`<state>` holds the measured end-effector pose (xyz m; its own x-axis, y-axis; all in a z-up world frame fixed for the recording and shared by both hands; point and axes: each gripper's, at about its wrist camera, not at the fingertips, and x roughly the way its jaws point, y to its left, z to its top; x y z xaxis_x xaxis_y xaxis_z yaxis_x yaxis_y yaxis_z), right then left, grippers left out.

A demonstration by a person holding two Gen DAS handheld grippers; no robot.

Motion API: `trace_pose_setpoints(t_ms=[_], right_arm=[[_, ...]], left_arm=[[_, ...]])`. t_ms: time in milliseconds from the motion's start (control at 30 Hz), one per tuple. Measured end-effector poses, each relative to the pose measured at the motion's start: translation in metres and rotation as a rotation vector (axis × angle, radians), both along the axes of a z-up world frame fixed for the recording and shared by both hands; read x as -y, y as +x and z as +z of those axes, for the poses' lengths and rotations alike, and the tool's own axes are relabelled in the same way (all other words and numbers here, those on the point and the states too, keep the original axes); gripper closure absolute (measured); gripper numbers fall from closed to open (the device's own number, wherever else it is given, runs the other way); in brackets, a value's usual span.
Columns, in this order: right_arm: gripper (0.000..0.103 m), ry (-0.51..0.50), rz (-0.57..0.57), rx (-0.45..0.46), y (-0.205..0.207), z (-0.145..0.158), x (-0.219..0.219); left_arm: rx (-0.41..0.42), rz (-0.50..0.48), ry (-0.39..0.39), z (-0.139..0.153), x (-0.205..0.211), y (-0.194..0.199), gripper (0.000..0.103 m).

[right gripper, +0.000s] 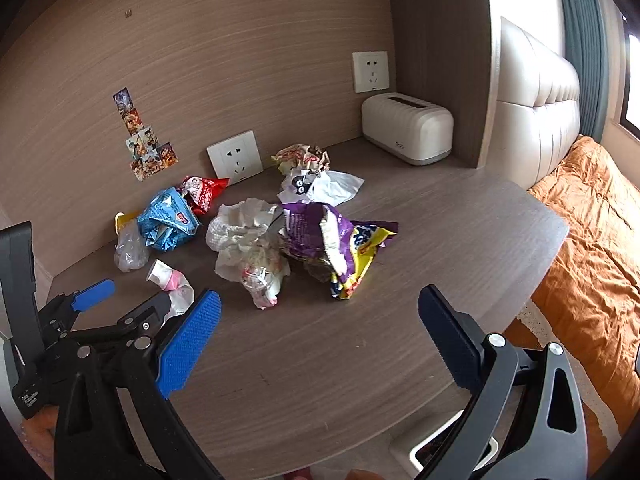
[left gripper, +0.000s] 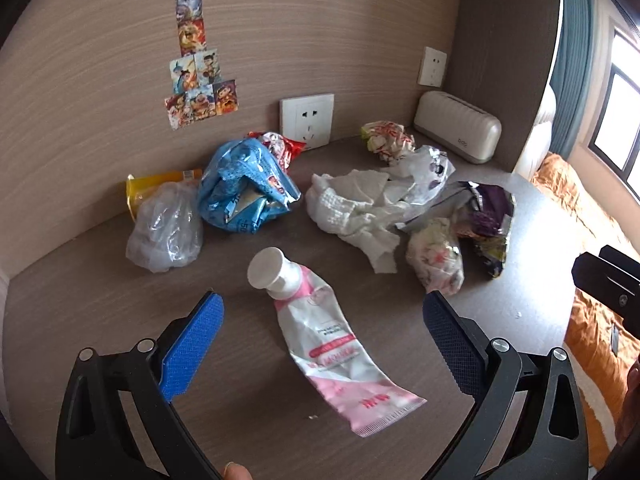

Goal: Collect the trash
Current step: 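Grasp the pink-and-white tube with the left tool while the right tool grasps the clear plastic bag, then carry the tube and the plastic bag over the trash bin with both tools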

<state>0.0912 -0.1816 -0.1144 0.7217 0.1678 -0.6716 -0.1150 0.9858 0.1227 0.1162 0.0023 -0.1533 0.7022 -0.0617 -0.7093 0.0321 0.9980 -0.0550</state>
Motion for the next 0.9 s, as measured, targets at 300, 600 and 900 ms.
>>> trace_pose_setpoints(t_ms=[300, 600, 900], right_arm=[[0.004, 0.157, -0.029, -0.134, 0.056, -0.039, -0.043], [0.043, 0.188, -0.135, -0.235, 0.086, -0.079, -0.044], [0.057, 0.086, -0.053, -0.174, 0.075, -0.061, -0.062]], left_arm=[[-0.089, -0.049, 0.001, -0.034, -0.023, 0.050, 0.005], [-0.111, -0.168, -0.031, -0.049, -0.020, 0.066, 0.030], [-0.110, -0.207, -0.059, -0.047, -0.017, 0.063, 0.068]])
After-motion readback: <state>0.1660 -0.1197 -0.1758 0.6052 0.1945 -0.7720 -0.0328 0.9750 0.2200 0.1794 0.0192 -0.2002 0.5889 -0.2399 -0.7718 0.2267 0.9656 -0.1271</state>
